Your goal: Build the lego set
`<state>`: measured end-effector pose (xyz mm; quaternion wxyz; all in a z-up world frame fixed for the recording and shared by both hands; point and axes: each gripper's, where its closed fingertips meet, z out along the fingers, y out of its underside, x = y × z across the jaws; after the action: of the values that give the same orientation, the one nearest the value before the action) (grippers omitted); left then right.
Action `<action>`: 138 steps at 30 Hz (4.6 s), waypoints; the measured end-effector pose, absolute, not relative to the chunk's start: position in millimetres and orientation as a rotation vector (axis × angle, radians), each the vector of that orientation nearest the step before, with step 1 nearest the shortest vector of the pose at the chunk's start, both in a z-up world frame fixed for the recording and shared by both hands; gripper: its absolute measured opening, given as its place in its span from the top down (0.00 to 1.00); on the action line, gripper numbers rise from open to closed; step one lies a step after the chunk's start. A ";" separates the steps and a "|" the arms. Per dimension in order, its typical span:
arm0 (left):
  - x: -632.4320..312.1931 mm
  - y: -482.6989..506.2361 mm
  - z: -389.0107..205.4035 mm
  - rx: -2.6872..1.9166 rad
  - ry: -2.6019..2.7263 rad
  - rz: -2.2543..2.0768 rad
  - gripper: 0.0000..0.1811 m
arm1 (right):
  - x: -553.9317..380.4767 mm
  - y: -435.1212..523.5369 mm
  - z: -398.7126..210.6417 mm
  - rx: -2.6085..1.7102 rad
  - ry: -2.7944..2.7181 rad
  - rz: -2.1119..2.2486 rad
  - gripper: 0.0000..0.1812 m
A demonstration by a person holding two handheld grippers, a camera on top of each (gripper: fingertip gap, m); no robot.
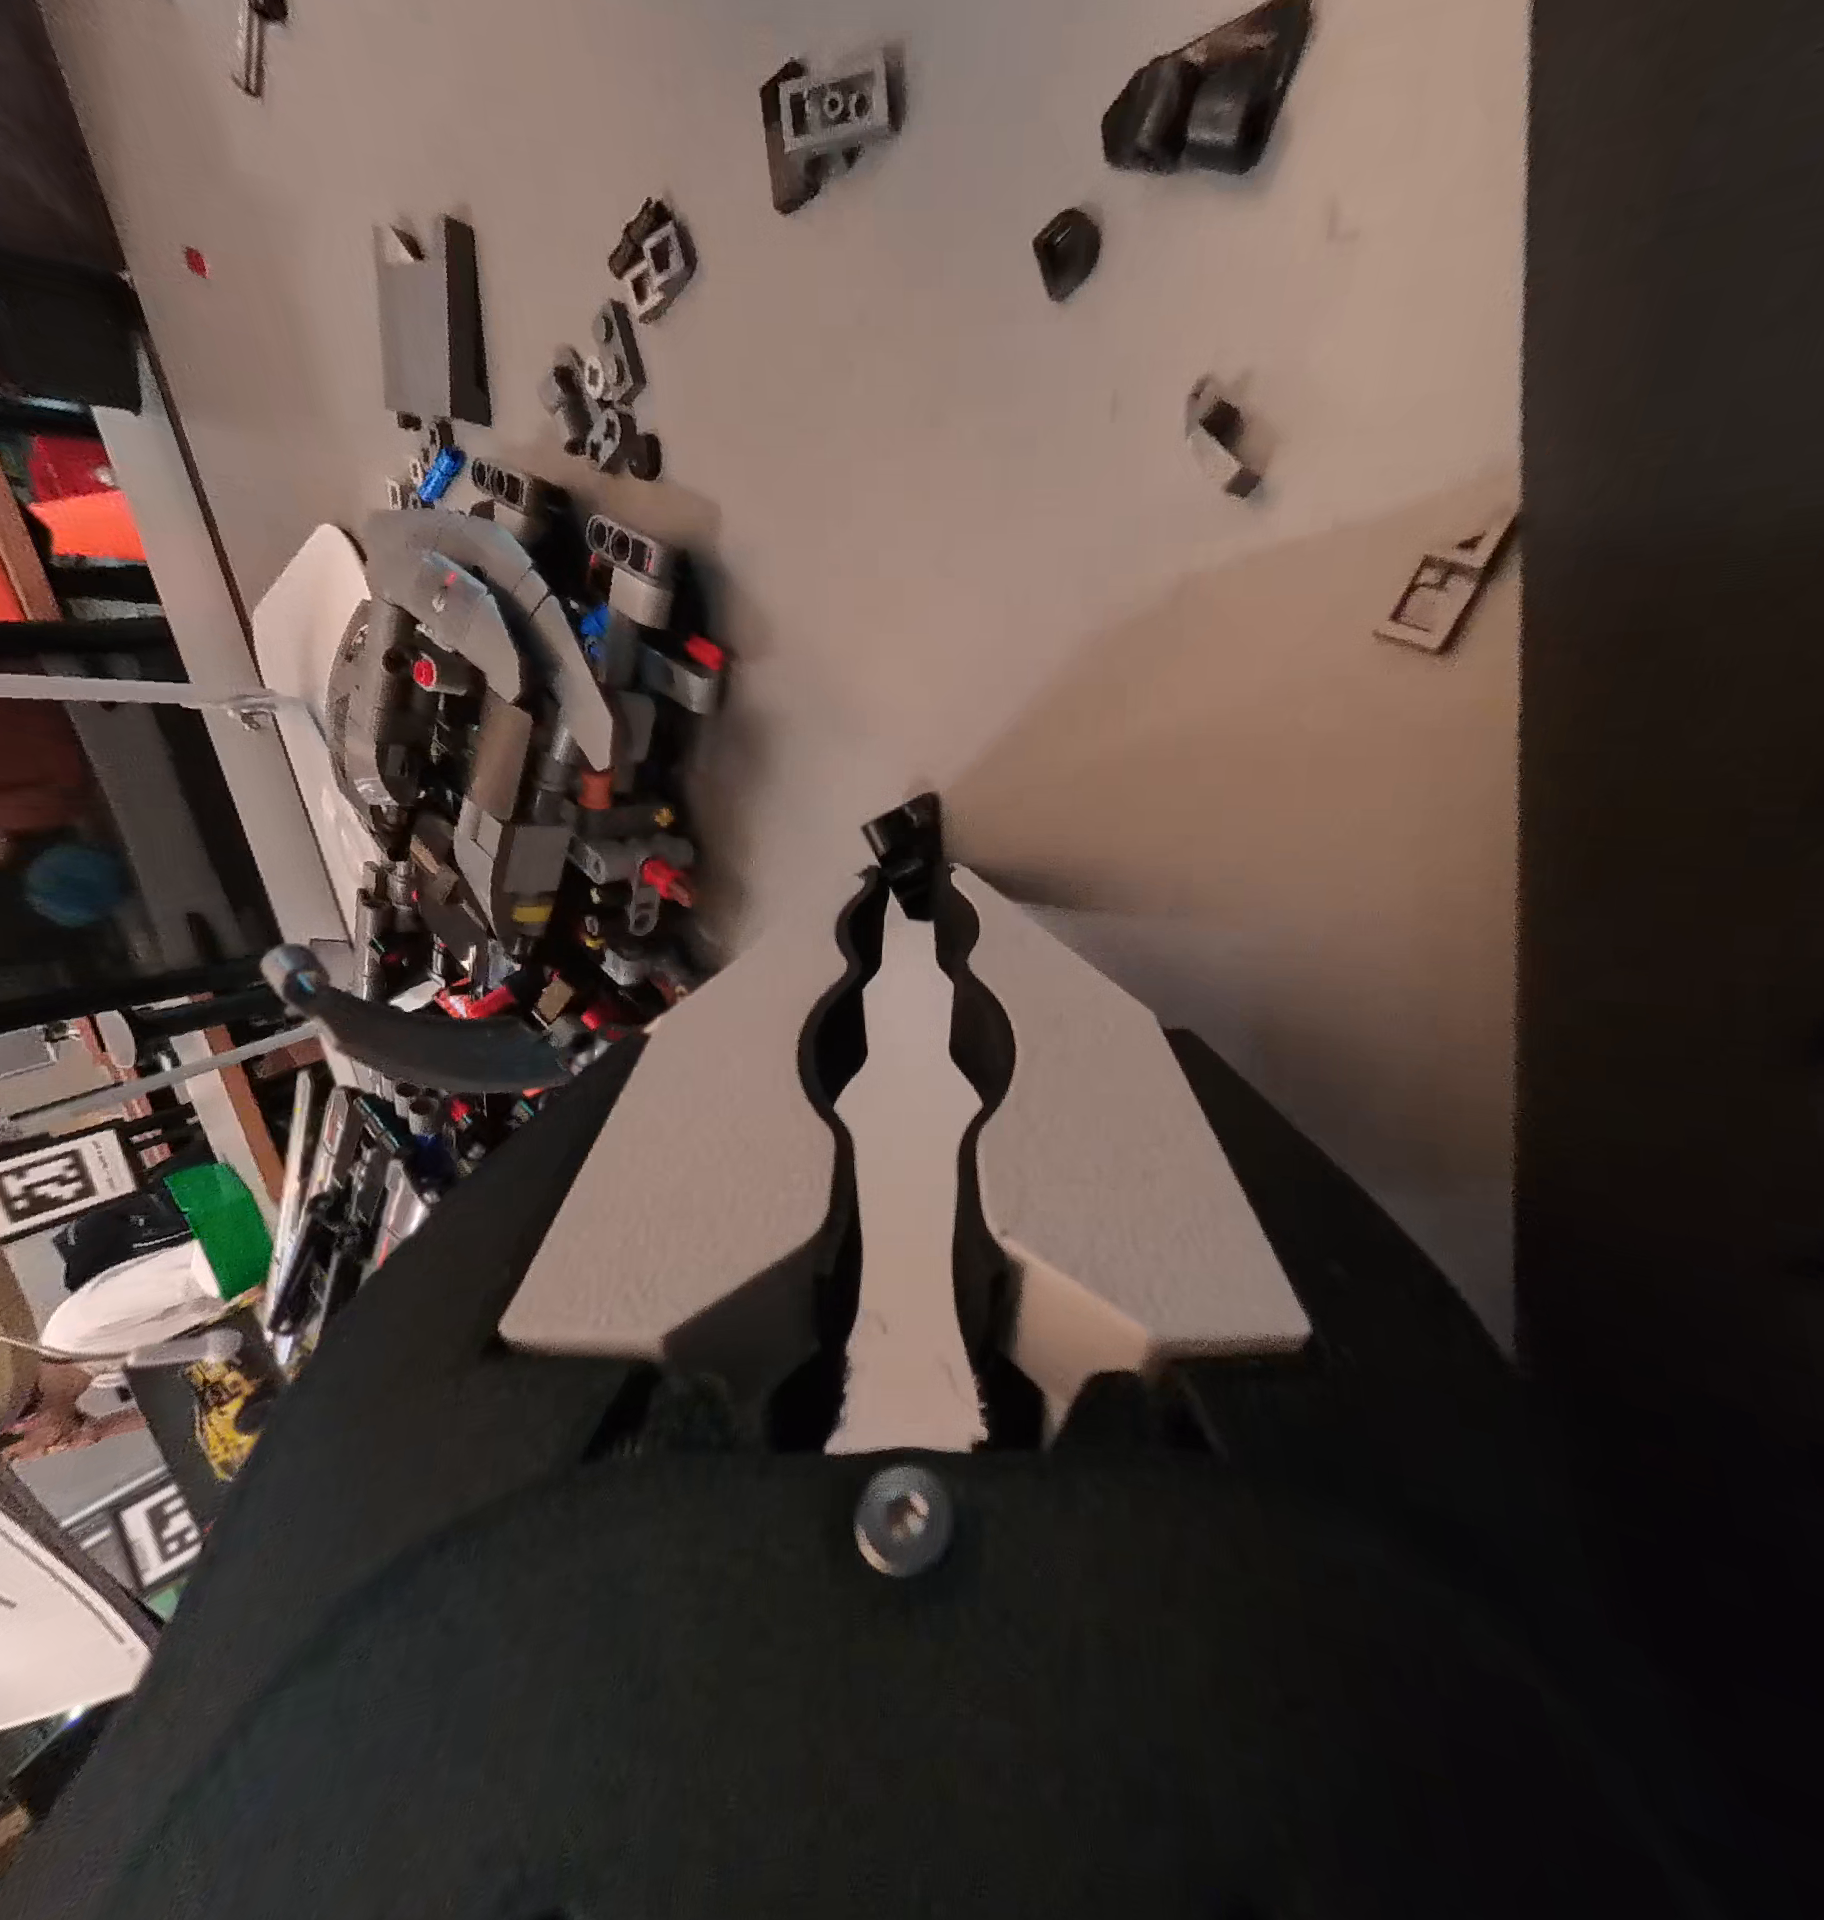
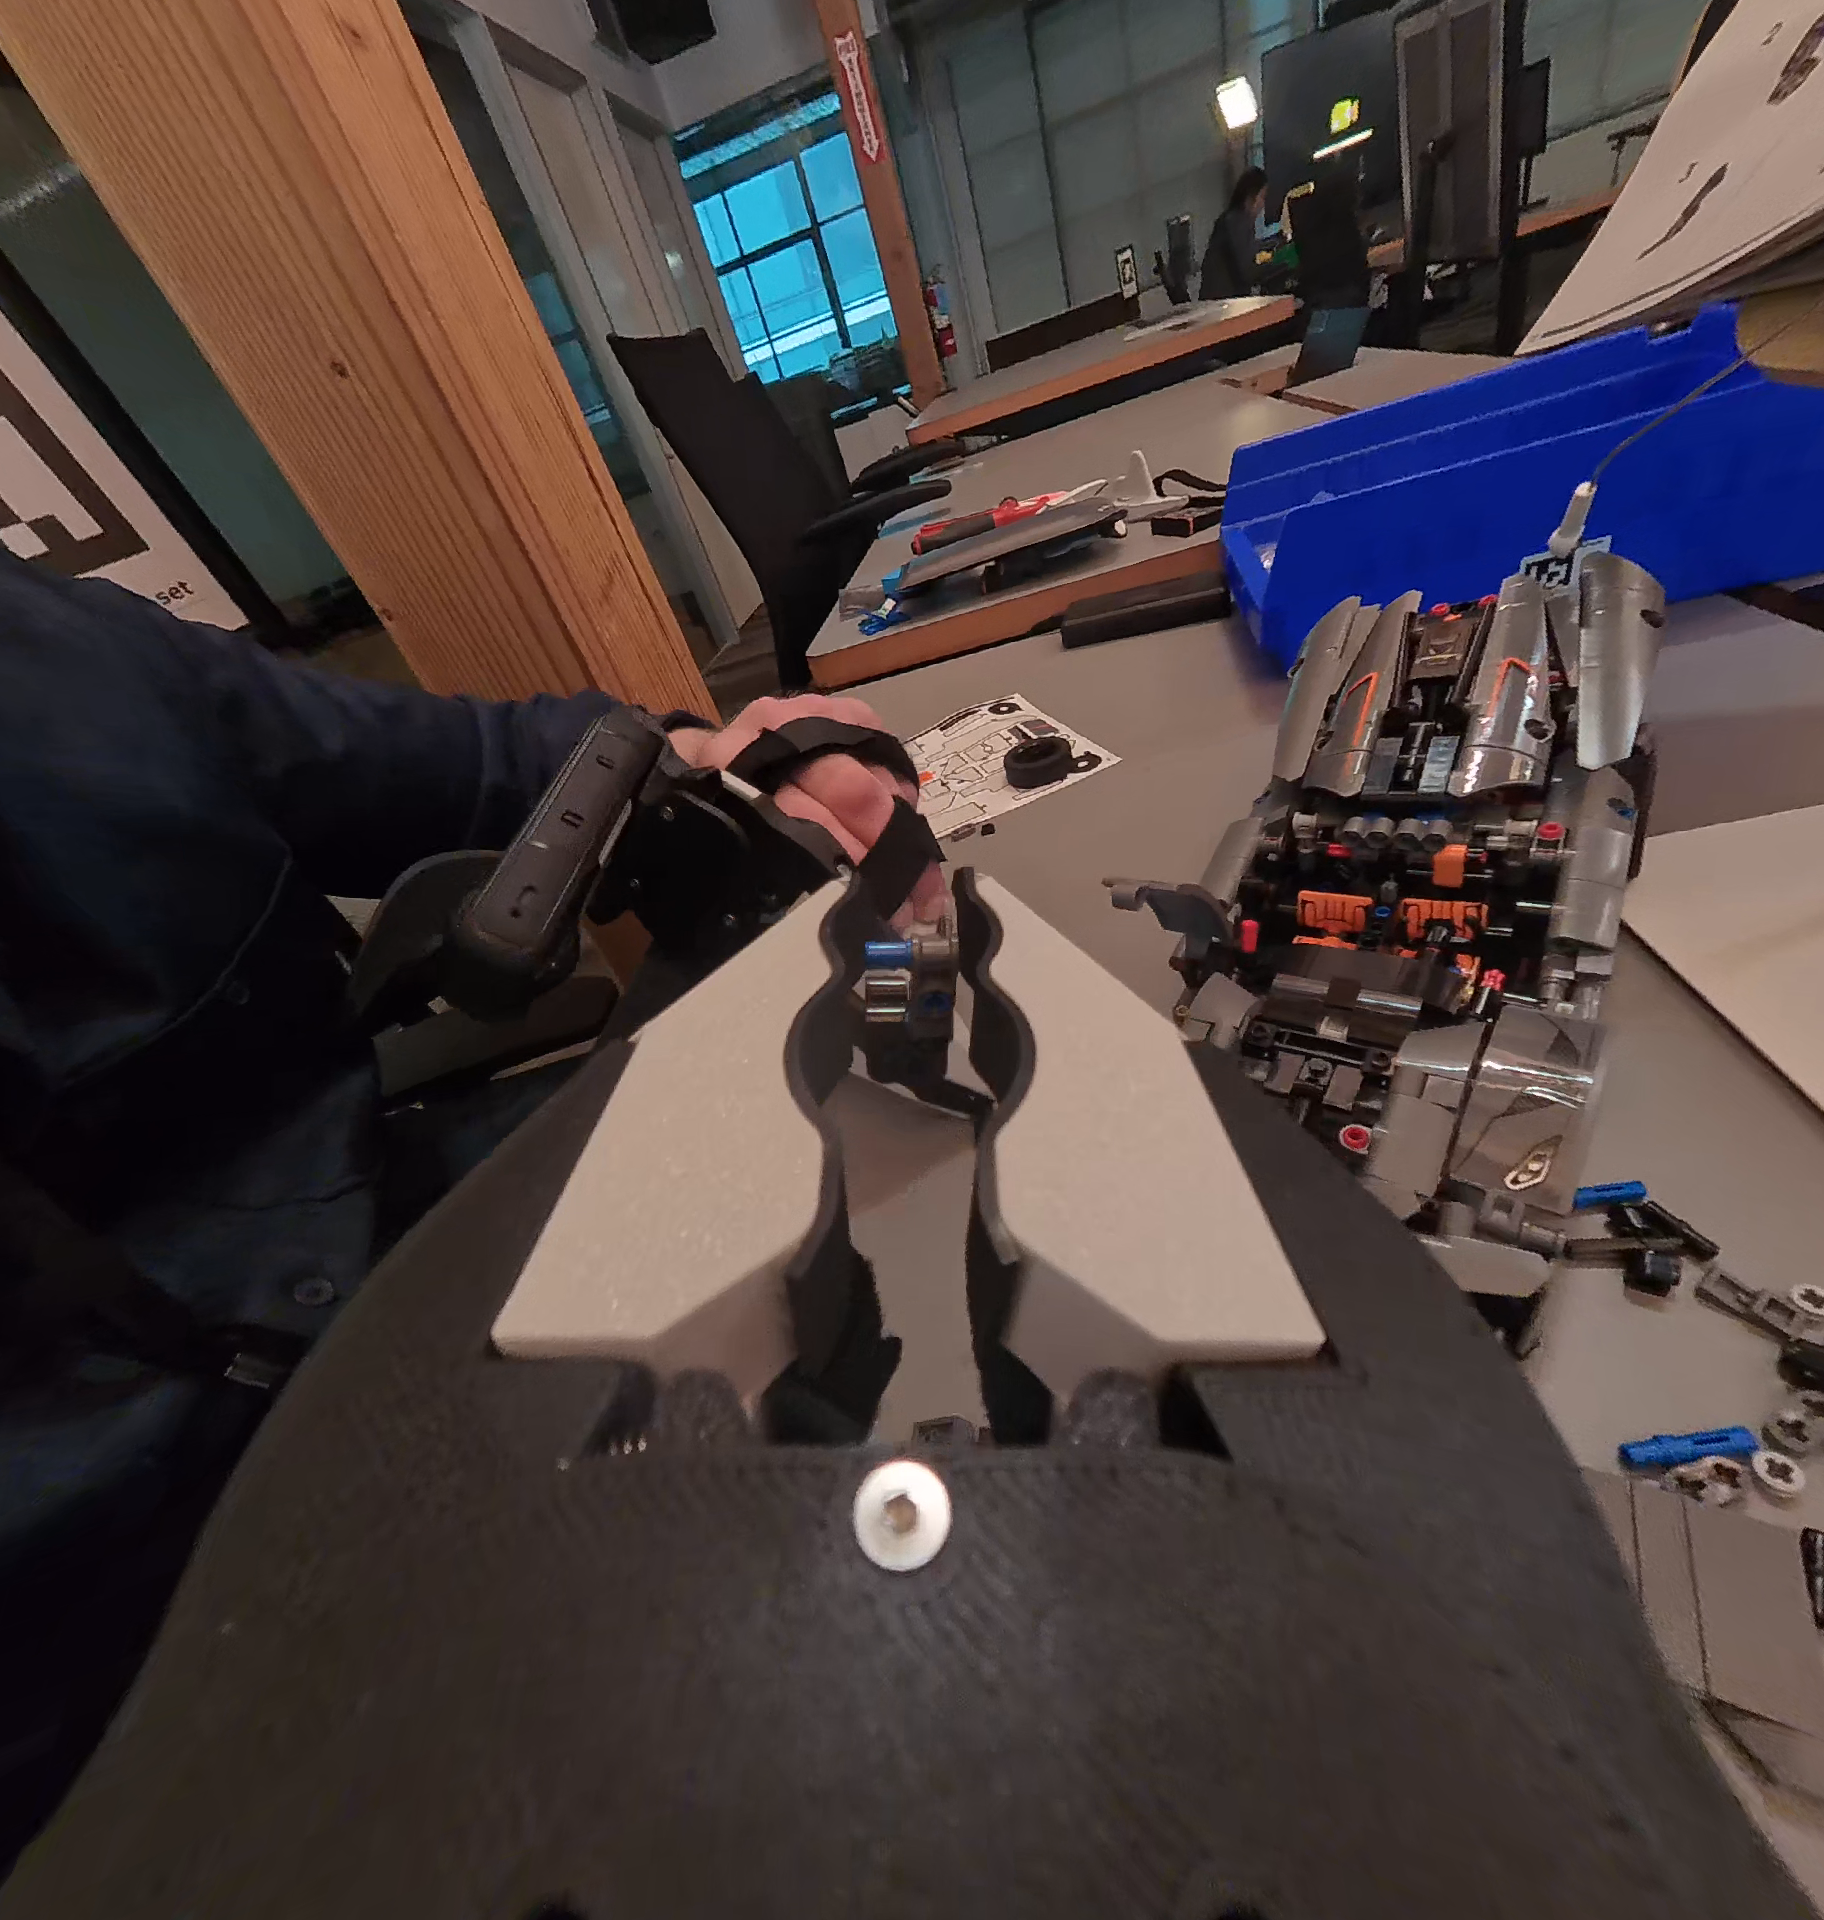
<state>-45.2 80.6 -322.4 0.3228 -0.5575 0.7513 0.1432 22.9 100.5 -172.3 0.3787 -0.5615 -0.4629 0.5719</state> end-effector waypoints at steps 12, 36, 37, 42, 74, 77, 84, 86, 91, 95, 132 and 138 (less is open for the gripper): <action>-30.9 73.8 -299.0 -1.304 1.893 0.364 0.97 | 17.8 93.9 -177.7 -1.445 -1.225 1.475 0.92; -23.8 41.2 -319.5 -1.954 1.660 -0.822 0.97 | 10.9 88.5 -187.5 -1.462 -1.263 1.505 0.92; -21.6 37.7 -314.3 -1.969 1.623 -0.929 0.97 | 10.9 88.4 -187.1 -1.461 -1.263 1.507 0.92; -27.3 42.0 -314.0 -2.032 1.548 -1.041 0.97 | 10.9 87.5 -187.0 -1.460 -1.267 1.505 0.92; -34.5 46.2 -321.2 -1.821 1.812 -0.464 0.89 | -1.7 74.6 -198.2 -1.486 -1.337 1.518 0.92; -32.3 47.4 -315.0 -1.695 1.859 -0.287 0.89 | -1.4 74.9 -197.7 -1.485 -1.335 1.518 0.92; -28.3 48.3 -322.7 -1.550 1.927 -0.078 0.95 | -1.2 74.3 -196.4 -1.479 -1.335 1.516 0.92; -26.9 49.7 -322.8 -1.557 1.915 -0.081 0.95 | -1.1 74.2 -195.9 -1.478 -1.334 1.516 0.92; -25.9 50.5 -321.1 -1.678 1.866 -0.245 0.99 | -0.5 74.4 -194.9 -1.475 -1.331 1.516 0.92; -22.9 46.2 -317.9 -1.851 1.809 -0.566 1.00 | -0.6 73.9 -195.1 -1.474 -1.333 1.517 0.92; -20.2 49.4 -323.6 -1.921 1.704 -0.443 0.93 | 2.0 74.9 -190.9 -1.463 -1.322 1.515 0.92; -20.9 46.3 -321.4 -1.950 1.667 -0.590 0.94 | 1.3 75.0 -193.6 -1.472 -1.328 1.514 0.92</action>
<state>-20.9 46.3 -321.4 0.2518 -0.7170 0.6127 -0.2169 1.3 75.0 -193.6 0.3182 -0.5594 -0.5047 0.5754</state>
